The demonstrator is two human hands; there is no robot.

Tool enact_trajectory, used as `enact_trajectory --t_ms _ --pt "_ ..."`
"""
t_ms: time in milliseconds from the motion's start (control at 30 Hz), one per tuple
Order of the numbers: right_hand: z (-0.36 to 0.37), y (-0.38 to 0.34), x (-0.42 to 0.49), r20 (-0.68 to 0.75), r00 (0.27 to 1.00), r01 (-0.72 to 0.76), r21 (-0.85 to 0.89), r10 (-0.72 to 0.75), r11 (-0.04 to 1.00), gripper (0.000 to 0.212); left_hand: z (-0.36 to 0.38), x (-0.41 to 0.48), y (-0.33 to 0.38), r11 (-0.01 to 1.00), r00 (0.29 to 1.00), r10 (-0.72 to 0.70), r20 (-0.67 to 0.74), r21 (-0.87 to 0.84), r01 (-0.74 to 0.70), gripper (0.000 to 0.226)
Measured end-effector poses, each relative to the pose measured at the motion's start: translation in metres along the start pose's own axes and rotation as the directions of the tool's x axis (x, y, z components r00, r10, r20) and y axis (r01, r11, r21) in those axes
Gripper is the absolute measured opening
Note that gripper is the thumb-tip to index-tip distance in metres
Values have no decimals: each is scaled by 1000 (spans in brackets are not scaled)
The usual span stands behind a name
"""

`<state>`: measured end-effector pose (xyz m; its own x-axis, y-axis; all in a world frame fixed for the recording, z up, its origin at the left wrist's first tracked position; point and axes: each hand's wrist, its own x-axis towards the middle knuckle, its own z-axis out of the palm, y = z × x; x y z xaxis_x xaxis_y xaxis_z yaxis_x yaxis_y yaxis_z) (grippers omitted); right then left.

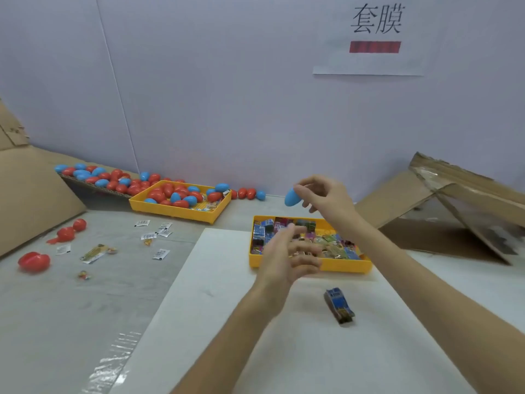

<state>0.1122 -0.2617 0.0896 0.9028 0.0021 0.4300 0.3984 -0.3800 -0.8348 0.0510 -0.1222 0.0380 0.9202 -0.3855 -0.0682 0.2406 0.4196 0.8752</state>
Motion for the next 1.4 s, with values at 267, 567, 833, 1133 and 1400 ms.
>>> enact_trajectory --t_ms 267,567,833,1133,1400 --pt "-15 2 -85 114 991 84 -79 -74 993 10 -14 -9 2 999 998 53 24 -2 -53 26" --pt "-27 65 -85 -123 984 -179 -601 131 779 9 -16 -9 -1 993 996 57 -71 112 -48 27" --pt "-32 65 -72 -87 958 -259 -673 274 693 23 -10 -15 -8 976 998 48 -45 214 -38 23" --pt "-31 61 -89 -214 976 -123 -373 44 920 15 -11 -11 -9 976 998 64 13 209 -65 28" --pt "-51 40 -92 -377 924 -72 3 68 997 21 -11 -9 -12 970 998 51 35 238 -57 21"
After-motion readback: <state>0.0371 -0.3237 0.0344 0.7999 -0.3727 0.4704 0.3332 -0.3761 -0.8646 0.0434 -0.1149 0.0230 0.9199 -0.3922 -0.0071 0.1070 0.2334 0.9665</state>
